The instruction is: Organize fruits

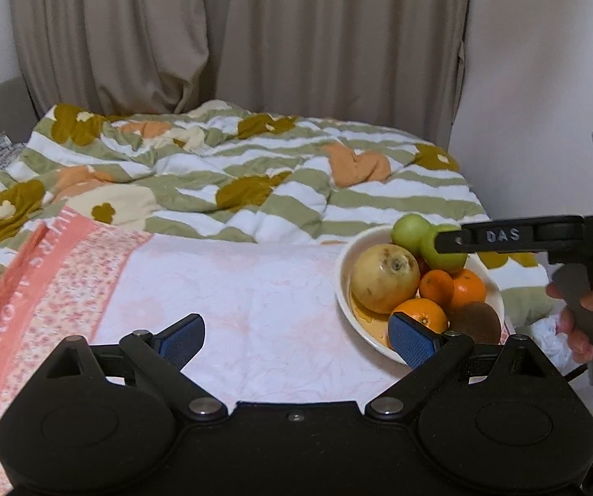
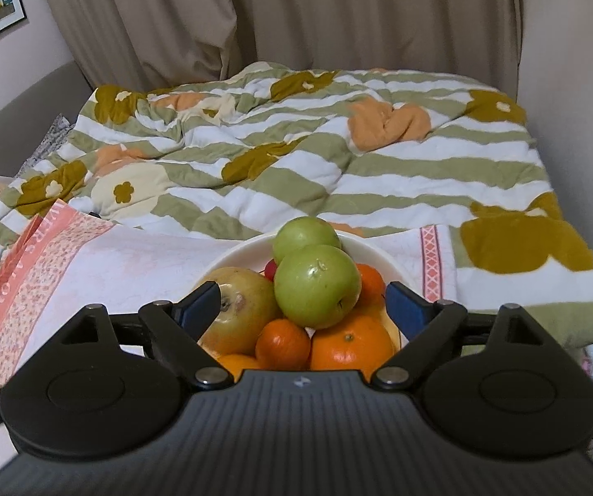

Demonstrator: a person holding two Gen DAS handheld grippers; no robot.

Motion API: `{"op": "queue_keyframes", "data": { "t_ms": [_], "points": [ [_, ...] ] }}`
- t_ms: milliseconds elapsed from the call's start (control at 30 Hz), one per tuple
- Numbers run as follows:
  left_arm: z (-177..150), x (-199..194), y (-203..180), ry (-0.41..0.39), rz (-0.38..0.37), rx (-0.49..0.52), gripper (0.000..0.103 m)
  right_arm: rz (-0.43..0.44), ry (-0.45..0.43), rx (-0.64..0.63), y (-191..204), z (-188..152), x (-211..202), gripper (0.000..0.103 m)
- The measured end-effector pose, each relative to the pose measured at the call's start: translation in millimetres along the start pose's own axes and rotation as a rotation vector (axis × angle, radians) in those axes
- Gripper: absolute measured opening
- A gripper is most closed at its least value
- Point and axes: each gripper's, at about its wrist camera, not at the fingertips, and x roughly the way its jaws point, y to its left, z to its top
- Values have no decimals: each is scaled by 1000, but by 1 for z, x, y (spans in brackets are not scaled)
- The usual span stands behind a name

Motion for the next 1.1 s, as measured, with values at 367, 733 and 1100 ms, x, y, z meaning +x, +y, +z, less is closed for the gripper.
{"op": "queue_keyframes", "data": {
  "t_ms": [367,733,1100],
  "points": [
    [9,-76,49,-121,-20,-14,98,-64,-90,6,57,-10,-110,102],
    [1,-133,95,-178,-43,51,103,-164,-89,10,128,-66,-187,103],
    [-37,-145,123,-117,-19,112,103,-245,-39,5,173,-108,-199,103]
  ]
}}
